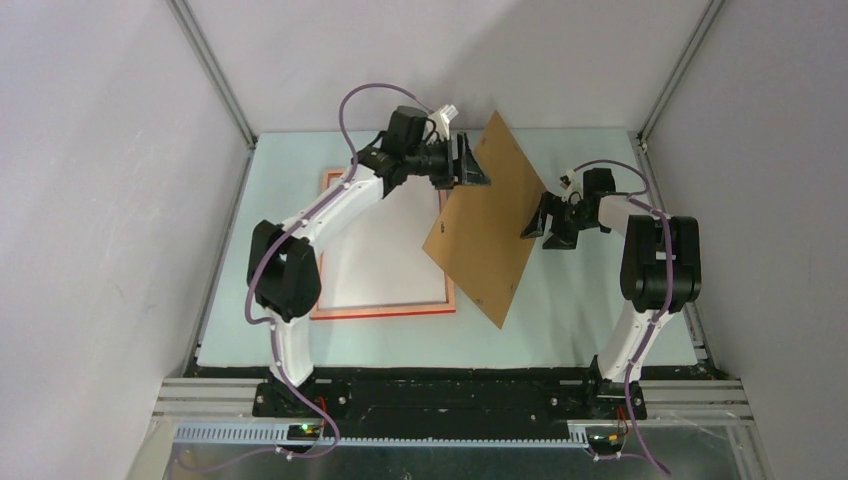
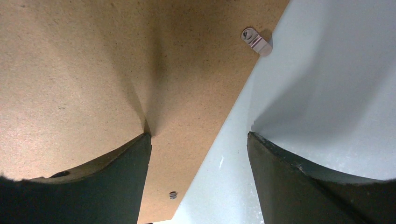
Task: Put the photo into the frame
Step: Turn over the photo frame item at the center of the board.
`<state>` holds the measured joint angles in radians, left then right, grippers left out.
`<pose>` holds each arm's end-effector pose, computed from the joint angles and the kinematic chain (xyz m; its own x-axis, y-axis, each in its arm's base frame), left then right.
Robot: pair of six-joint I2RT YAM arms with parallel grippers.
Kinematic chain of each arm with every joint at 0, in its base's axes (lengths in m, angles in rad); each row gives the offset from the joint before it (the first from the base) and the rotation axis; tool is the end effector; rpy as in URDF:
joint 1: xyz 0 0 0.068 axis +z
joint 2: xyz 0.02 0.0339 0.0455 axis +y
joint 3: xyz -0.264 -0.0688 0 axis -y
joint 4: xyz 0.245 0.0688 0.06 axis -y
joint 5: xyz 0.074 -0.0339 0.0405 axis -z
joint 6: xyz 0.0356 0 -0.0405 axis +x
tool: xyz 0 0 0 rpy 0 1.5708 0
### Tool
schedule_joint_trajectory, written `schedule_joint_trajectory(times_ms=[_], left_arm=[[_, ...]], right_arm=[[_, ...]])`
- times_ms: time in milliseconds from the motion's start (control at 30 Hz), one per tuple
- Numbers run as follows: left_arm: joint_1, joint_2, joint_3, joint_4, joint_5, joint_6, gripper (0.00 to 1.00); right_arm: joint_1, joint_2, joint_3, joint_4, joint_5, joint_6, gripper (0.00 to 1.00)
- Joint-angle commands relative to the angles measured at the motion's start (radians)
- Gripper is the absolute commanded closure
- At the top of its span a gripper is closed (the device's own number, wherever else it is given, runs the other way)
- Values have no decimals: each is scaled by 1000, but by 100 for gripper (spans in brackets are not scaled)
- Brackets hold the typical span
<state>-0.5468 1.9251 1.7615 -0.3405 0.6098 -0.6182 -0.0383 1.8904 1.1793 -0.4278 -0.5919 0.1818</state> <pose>0.3767 -0.2532 0.3306 -0.8315 -0.0500 -0.5532 0.4573 0.5037 -0.7329 0.3716 0.0056 0.1557 -0.9290 0.1857 -0.3201 -0.0342 0.8181 0.5740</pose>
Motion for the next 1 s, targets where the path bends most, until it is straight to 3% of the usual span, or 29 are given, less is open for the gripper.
schedule_joint_trajectory(times_ms=[0, 200, 467, 600, 867, 967], left_arm=[[-39, 35, 26, -105, 5, 70, 34], [-40, 42, 53, -143, -28, 95, 44], [-39, 68, 158, -205, -48, 126, 43], [-39, 76, 181, -224, -52, 134, 48], [-35, 111, 220, -242, -56, 140, 67], [-34, 128, 234, -244, -58, 134, 80]], right_arm=[[-3, 30, -1, 6, 33, -24, 20], [-5, 29, -1, 4, 35, -26, 20], [-7, 30, 0, 1, 35, -28, 20], [-11, 32, -1, 0, 32, -31, 20], [-12, 32, -1, -3, 31, -29, 20], [-13, 33, 0, -6, 29, -29, 20]])
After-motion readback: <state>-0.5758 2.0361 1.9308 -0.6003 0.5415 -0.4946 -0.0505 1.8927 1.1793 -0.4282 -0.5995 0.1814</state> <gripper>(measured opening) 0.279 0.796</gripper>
